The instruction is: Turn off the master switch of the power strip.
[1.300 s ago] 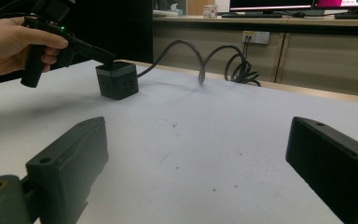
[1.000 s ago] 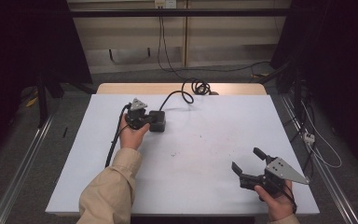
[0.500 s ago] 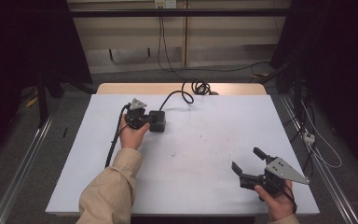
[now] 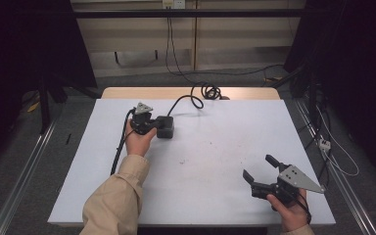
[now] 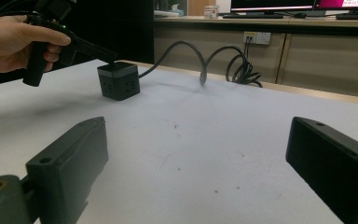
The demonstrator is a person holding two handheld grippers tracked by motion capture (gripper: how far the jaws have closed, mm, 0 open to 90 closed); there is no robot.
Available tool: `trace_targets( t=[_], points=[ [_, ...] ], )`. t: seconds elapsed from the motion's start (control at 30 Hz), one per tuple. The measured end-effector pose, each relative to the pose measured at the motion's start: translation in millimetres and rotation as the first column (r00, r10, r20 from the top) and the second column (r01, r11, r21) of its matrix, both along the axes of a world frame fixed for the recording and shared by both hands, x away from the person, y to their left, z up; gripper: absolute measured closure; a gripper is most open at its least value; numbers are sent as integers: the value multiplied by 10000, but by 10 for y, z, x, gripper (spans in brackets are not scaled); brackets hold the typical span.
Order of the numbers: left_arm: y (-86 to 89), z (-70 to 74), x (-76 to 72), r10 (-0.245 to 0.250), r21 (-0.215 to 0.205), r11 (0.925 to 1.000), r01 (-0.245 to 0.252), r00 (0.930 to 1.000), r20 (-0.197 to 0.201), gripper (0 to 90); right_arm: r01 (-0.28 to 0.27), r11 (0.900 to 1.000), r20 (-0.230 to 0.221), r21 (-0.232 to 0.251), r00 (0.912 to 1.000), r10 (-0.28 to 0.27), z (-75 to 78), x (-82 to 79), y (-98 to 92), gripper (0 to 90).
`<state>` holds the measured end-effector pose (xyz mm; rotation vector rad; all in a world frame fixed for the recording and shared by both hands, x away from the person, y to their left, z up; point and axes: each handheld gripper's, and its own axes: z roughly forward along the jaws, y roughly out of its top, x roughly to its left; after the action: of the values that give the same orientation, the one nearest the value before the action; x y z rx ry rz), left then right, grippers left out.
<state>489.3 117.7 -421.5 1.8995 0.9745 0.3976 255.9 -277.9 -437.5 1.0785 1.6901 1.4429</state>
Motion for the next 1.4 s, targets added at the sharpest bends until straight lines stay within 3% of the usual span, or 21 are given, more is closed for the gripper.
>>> trace_targets(
  t=[0.1,0.2,0.47,0.8,0.97,1.07,1.4],
  points=[
    [12,-2,4,111,8,9999,-111,9999,15,900,46,10000,-1,52,10000,-46,2,0,2,49],
    [12,9,1,149,-368,9992,-149,9999,-7,900,59,10000,-15,74,10000,-59,2,1,-4,49],
    [33,71,-28,24,-424,9991,-21,10000,60,886,-7,10000,-1,12,10000,7,0,11,8,49],
    [72,118,-47,256,-489,9985,-255,9997,27,710,-24,10000,5,3,10000,24,-3,19,13,49],
    [62,153,-87,281,-526,9982,-288,9995,-133,538,-9,10000,-3,6,10000,9,-3,17,10,49],
    [65,183,-120,103,-568,9983,-112,9998,-155,432,-1,10000,-1,3,10000,1,-3,19,9,49],
    [135,213,-329,-327,-747,9967,321,9994,-68,249,-17,10000,-35,30,10000,18,-6,20,17,49]
  ],
)
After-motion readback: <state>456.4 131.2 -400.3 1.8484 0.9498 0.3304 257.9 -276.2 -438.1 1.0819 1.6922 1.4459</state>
